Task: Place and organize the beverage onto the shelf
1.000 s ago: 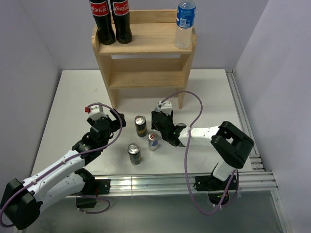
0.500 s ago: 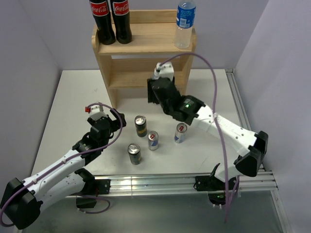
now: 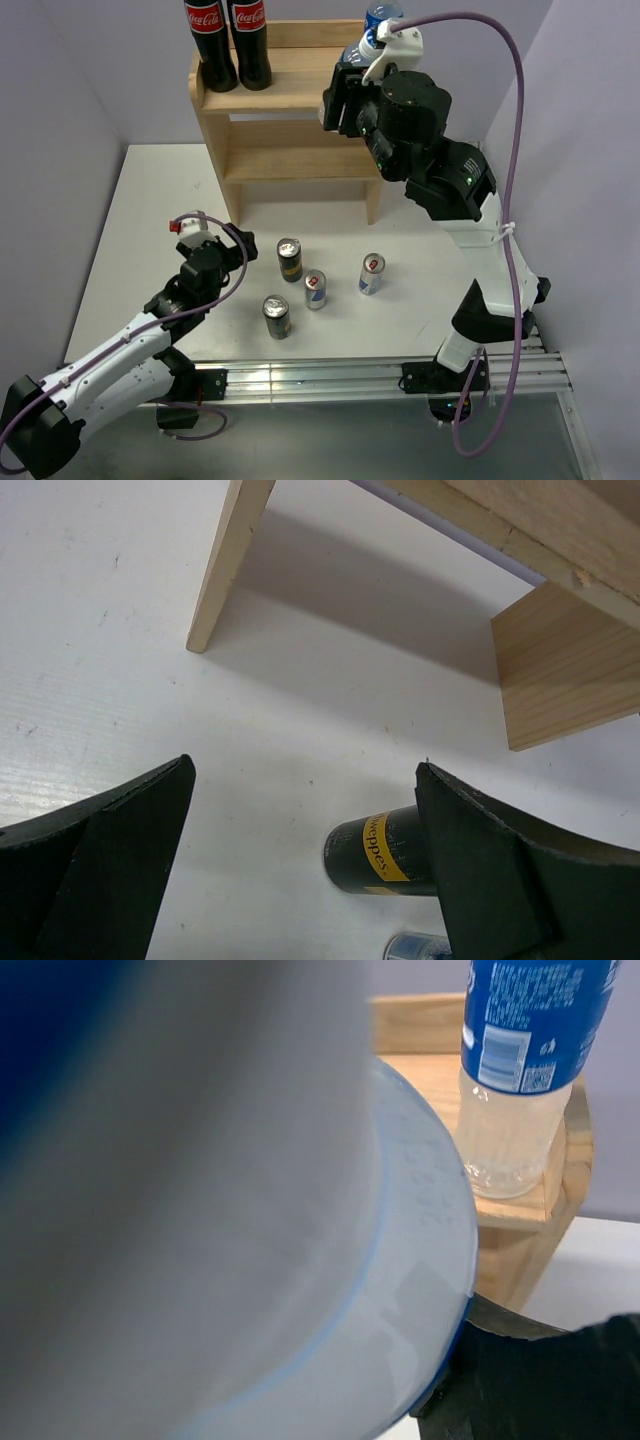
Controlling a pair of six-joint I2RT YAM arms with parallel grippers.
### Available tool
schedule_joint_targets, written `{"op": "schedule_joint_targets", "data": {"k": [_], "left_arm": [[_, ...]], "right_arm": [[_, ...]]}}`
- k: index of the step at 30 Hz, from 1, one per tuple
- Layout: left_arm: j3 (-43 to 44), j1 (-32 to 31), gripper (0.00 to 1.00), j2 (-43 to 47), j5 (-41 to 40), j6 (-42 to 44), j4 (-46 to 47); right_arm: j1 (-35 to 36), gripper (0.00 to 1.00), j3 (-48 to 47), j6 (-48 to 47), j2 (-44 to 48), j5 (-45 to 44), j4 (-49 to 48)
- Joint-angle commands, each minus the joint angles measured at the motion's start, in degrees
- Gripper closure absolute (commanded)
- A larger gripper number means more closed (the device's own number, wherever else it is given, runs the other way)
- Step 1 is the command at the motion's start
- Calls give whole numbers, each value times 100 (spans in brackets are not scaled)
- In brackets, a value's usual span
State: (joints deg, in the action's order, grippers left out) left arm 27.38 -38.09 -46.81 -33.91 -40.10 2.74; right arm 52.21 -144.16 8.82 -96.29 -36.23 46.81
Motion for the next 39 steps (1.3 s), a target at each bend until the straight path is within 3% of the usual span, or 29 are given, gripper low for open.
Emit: {"op": "schedule_joint_targets", "data": {"k": [1, 12, 39], "left_arm": [[-4, -23, 1, 163, -45, 46, 139], [-92, -15, 1, 260, -54, 11, 156], [-92, -23, 1, 119, -142, 37, 200]], "right_arm": [[-96, 100, 133, -328, 102, -42, -435], [-421, 100, -288, -627, -328, -51, -804], [-1256, 98, -218, -364, -979, 661, -1613]]}}
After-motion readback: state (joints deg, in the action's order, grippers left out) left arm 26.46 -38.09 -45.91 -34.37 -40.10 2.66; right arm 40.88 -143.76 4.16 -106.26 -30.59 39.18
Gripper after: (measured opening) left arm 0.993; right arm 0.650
